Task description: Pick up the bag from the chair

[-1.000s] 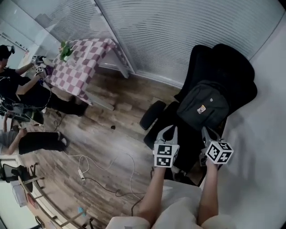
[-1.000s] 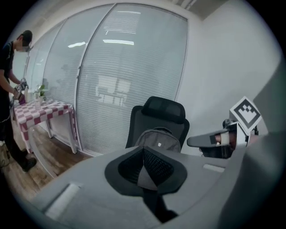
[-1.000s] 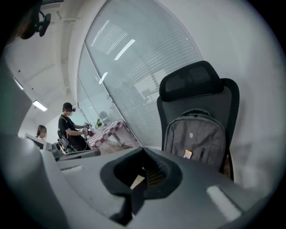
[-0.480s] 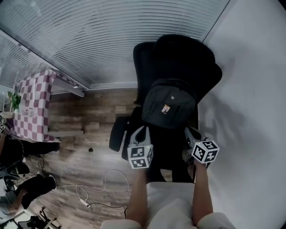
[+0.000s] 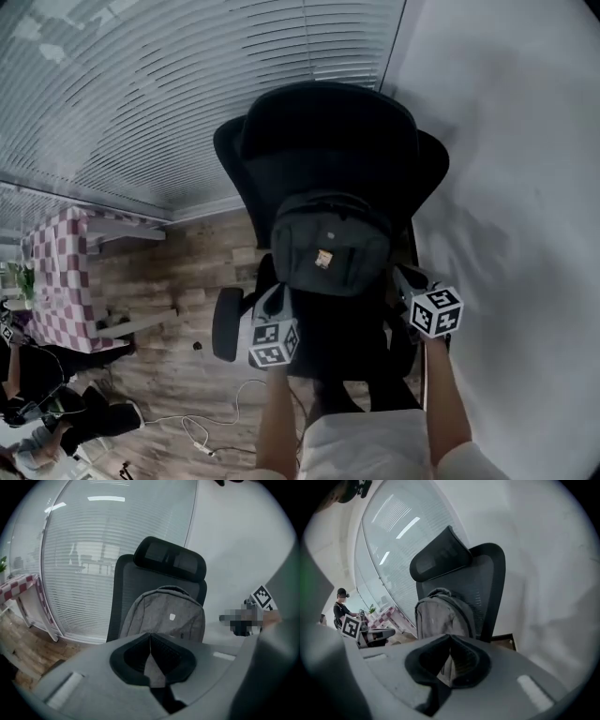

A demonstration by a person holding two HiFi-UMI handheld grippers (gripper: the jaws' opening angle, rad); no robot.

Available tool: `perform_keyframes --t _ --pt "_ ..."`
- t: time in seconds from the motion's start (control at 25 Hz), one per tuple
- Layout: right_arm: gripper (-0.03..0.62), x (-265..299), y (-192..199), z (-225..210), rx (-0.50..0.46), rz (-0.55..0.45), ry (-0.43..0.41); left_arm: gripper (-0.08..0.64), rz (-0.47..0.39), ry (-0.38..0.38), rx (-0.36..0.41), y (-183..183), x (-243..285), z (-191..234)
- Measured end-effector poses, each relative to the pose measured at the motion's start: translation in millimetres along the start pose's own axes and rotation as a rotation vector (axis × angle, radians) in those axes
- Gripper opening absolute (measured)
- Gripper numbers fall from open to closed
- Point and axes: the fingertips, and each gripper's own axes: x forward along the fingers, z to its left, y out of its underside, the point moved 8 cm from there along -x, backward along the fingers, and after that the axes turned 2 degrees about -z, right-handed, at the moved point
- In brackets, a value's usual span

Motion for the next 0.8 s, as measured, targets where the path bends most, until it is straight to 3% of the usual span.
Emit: perform_keyframes --t 0.16,0.24,0.44,0.64,0.8 --pt "0.01 24 15 -29 -0.012 0.043 -0.024 0.011 0.009 -0.017 0.039 4 36 8" --pt "0.074 35 22 -37 -0.017 0.062 -0.038 0.011 0.015 -0.02 0.052 6 48 13" --pt "0.151 65 41 -66 -0.041 0.084 -0.068 0.012 -0.014 0.009 0.046 20 83 29" --pt "0.298 90 51 -67 -0.098 0.089 -0.127 0.198 0.009 0.067 0.078 34 105 50" --pt "0.356 112 61 -71 -0.133 0.1 -0.141 0.284 0.036 0.08 0.088 48 128 60"
